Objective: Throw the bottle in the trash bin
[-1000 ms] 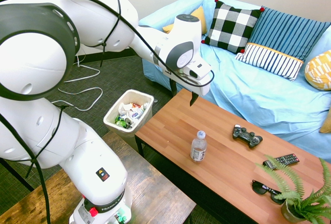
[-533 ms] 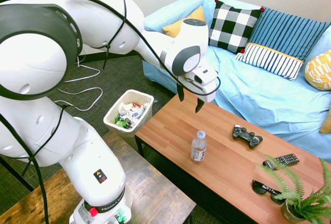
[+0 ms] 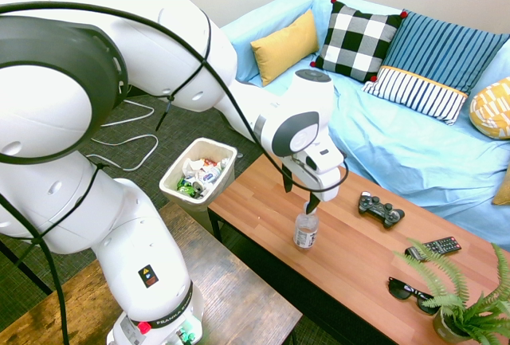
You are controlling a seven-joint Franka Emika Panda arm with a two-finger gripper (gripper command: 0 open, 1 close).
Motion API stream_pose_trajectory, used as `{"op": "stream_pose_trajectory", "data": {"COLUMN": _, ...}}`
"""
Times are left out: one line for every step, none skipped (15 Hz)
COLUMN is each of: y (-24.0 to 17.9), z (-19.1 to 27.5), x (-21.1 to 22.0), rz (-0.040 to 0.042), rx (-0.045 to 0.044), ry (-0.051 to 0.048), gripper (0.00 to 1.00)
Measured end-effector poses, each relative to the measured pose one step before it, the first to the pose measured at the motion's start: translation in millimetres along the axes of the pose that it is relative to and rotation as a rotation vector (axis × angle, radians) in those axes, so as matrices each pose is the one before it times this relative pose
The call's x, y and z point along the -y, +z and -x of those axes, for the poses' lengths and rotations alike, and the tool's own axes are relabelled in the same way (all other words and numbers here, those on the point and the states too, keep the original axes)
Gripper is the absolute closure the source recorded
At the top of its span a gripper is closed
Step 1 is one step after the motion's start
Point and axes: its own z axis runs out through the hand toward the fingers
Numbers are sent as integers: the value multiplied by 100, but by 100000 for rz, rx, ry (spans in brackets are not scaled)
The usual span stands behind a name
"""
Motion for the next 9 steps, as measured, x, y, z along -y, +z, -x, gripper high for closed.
{"op": "stream_pose_trajectory", "data": {"y": 804, "z": -169, "x": -214, "rz": -229, "rx": 475, "ry": 1012, "gripper": 0}}
{"op": "stream_pose_trajectory", "data": {"y": 756, "z": -212, "x": 24, "rz": -389, "rx": 486, "ry": 1013, "gripper": 0}}
{"op": "stream_pose_trajectory", "data": {"y": 734, "z": -285, "x": 52, "rz": -537, "rx": 300, "ry": 1043, "gripper": 0}}
{"op": "stream_pose_trajectory", "data": {"y": 790, "z": -300, "x": 14, "rz": -479, "rx": 527, "ry": 1239, "gripper": 0}}
{"op": "stream_pose_trajectory", "data": {"y": 714, "z": -305, "x": 20, "rz": -551, "rx": 721, "ry": 1449, "gripper": 0}}
{"op": "stream_pose_trajectory", "data": {"y": 584, "z": -308, "x": 53, "rz": -82, "rx": 572, "ry": 1018, "gripper": 0}}
{"op": "stream_pose_trajectory", "data": {"y": 522, "z": -253, "x": 80, "rz": 30, "rx": 281, "ry": 517, "gripper": 0}}
{"op": "stream_pose_trajectory", "data": {"y": 414, "z": -227, "x": 171, "rz": 62, "rx": 158, "ry": 271, "gripper": 0}}
{"op": "stream_pose_trajectory", "data": {"y": 231, "z": -230, "x": 246, "rz": -123, "rx": 22, "ry": 329, "gripper": 0}}
